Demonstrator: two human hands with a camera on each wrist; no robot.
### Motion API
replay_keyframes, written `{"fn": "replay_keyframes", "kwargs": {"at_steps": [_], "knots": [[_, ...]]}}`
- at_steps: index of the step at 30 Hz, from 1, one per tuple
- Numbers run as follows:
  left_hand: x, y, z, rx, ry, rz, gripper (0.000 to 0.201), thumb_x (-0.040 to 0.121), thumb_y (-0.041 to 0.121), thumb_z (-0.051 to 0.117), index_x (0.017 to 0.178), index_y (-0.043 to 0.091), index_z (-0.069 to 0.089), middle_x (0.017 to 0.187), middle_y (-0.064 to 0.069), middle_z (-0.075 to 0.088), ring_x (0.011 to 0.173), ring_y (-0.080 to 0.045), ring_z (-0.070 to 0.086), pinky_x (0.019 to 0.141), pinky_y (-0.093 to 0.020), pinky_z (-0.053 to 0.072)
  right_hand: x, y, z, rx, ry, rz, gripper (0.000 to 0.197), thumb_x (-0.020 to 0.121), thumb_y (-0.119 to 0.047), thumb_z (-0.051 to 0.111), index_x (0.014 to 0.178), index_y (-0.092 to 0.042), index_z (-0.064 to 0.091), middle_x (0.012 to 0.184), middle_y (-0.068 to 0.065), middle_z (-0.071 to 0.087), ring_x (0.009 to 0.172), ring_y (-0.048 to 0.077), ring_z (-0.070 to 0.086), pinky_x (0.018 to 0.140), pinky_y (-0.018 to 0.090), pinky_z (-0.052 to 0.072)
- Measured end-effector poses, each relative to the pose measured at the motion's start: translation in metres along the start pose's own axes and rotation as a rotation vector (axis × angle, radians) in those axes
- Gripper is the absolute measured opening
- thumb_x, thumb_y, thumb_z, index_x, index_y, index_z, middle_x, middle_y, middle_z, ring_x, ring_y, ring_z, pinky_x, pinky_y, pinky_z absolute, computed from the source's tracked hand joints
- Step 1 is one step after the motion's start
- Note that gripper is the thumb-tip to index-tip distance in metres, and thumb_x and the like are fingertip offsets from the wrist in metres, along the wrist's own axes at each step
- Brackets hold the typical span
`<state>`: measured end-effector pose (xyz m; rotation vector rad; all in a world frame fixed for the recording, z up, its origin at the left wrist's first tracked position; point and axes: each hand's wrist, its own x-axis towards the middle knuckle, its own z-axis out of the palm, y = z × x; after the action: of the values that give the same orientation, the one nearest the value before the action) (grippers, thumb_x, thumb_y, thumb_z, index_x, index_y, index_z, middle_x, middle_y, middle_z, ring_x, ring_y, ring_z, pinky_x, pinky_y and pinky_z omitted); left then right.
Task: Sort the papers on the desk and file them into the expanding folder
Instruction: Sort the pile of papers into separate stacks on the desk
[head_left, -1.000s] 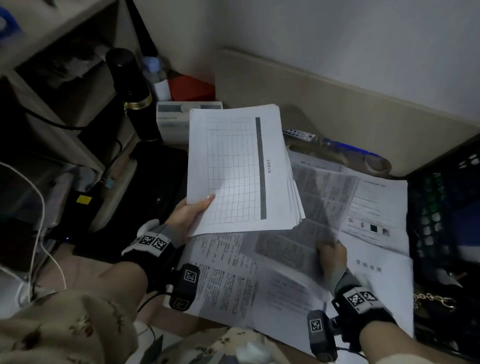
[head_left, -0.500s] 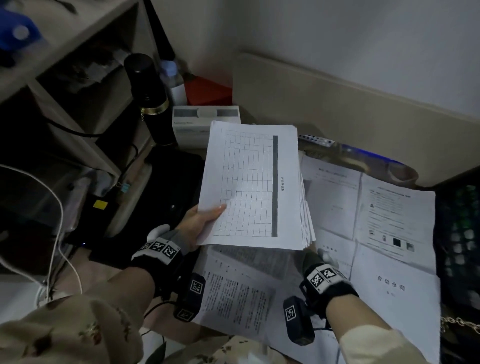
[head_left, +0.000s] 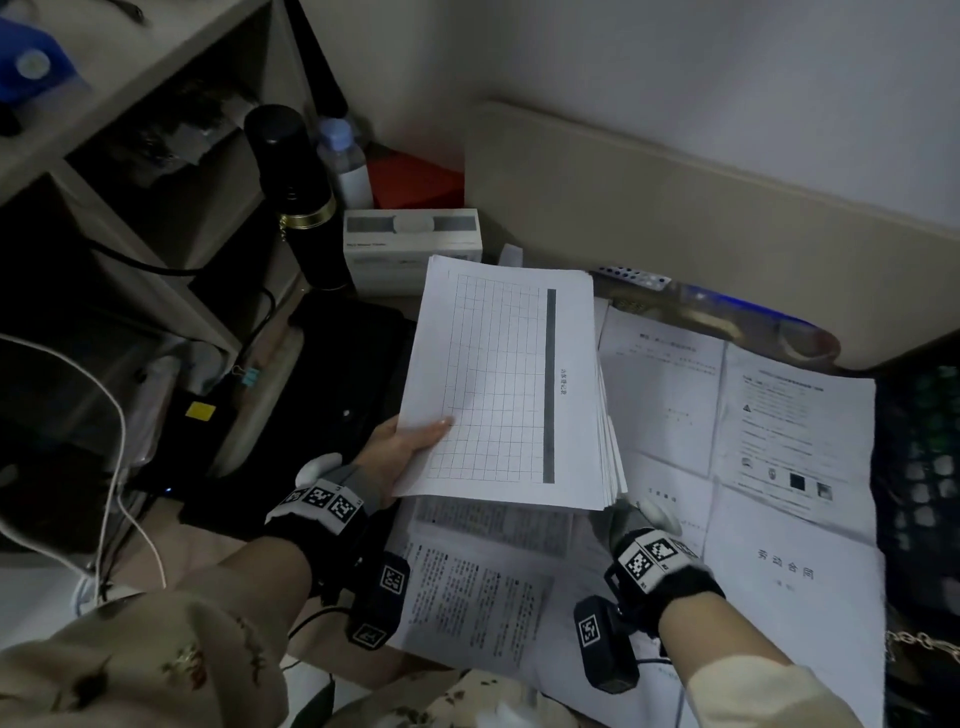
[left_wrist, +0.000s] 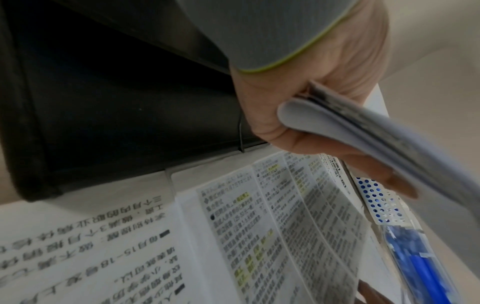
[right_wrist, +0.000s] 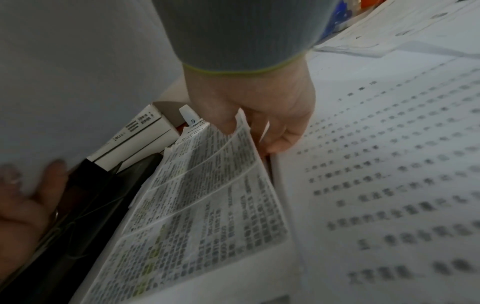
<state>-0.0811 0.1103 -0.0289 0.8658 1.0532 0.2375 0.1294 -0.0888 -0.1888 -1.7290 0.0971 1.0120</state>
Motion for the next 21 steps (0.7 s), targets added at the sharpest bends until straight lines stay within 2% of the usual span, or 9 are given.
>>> {"fn": "replay_keyframes", "kwargs": {"at_steps": [1,2,3,5,6,11,15,18,21], "knots": [[0.002,-0.002,0.0,0.006,-0.003,-0.006,0.021,0.082,0.013,0.074,0.102,0.009,0.066,0.096,-0.009,0.074,0.081,-0.023,0.072,0.067,-0.034,0.058,-0.047,-0.049,0.015,-0.061,-0.06,-0.027,0.02,0.101,-0.014,0.038,0.099,-0.007,0.056,0.085,-0.009,0.069,0.088,0.016,0.062,0.078,0.026,0.054],[0.003,-0.004,0.001,0.014,-0.004,-0.012,0.023,0.081,0.014,0.075,0.102,0.009,0.066,0.097,-0.01,0.074,0.083,-0.024,0.072,0.069,-0.036,0.058,-0.073,-0.075,0.014,-0.202,-0.012,-0.092,0.016,0.098,-0.01,0.043,0.089,-0.009,0.056,0.077,-0.01,0.069,0.082,0.015,0.06,0.078,0.027,0.052],[0.005,-0.006,0.001,0.027,-0.002,-0.018,0.024,0.08,0.015,0.076,0.102,0.01,0.067,0.098,-0.01,0.074,0.085,-0.025,0.072,0.071,-0.037,0.058,-0.086,-0.087,0.012,-0.292,0.037,-0.15,0.015,0.095,-0.017,0.049,0.09,-0.008,0.058,0.081,-0.006,0.07,0.082,0.017,0.06,0.081,0.031,0.052],[0.007,-0.009,0.002,0.067,-0.005,-0.024,0.027,0.079,0.017,0.078,0.102,0.011,0.067,0.099,-0.009,0.074,0.087,-0.026,0.072,0.073,-0.038,0.057,-0.093,-0.09,0.0,-0.256,0.164,-0.154,0.032,0.093,-0.033,0.047,0.11,-0.011,0.063,0.109,0.004,0.067,0.1,0.024,0.061,0.094,0.04,0.049],[0.008,-0.011,0.004,0.083,-0.009,-0.032,0.027,0.078,0.017,0.078,0.102,0.012,0.067,0.098,-0.009,0.074,0.088,-0.026,0.071,0.073,-0.039,0.057,-0.096,-0.087,-0.007,-0.215,0.199,-0.154,0.034,0.096,-0.033,0.042,0.115,-0.012,0.061,0.115,0.006,0.064,0.104,0.024,0.058,0.097,0.04,0.047],[0.007,-0.022,0.013,0.183,-0.044,-0.07,0.03,0.076,0.02,0.08,0.102,0.011,0.066,0.096,-0.009,0.074,0.088,-0.027,0.072,0.08,-0.042,0.057,-0.117,-0.097,-0.023,-0.104,0.179,-0.208,0.03,0.102,-0.025,0.035,0.118,-0.014,0.057,0.106,0.007,0.062,0.093,0.021,0.057,0.073,0.027,0.05],[0.002,-0.031,0.025,0.263,-0.084,-0.062,0.029,0.076,0.021,0.08,0.099,0.012,0.065,0.09,-0.005,0.073,0.084,-0.022,0.071,0.072,-0.033,0.056,-0.129,-0.091,-0.031,-0.158,0.161,-0.218,0.023,0.098,-0.031,0.046,0.108,-0.019,0.063,0.111,0.002,0.065,0.104,0.019,0.058,0.095,0.032,0.046],[-0.002,-0.036,0.031,0.298,-0.087,-0.047,0.024,0.075,0.02,0.081,0.089,0.016,0.062,0.085,-0.002,0.071,0.082,-0.019,0.069,0.069,-0.03,0.054,-0.132,-0.08,-0.034,-0.229,0.186,-0.221,0.032,0.094,-0.025,0.055,0.126,-0.017,0.056,0.124,0.006,0.057,0.107,0.015,0.051,0.093,0.026,0.039],[-0.005,-0.043,0.033,0.342,-0.109,-0.062,0.048,0.061,0.032,0.089,0.098,0.015,0.064,0.092,-0.003,0.074,0.089,-0.022,0.071,0.078,-0.035,0.057,-0.138,-0.068,-0.035,-0.268,0.201,-0.172,0.05,0.09,-0.021,0.062,0.137,-0.015,0.046,0.134,0.005,0.051,0.117,0.018,0.049,0.098,0.029,0.04]]}}
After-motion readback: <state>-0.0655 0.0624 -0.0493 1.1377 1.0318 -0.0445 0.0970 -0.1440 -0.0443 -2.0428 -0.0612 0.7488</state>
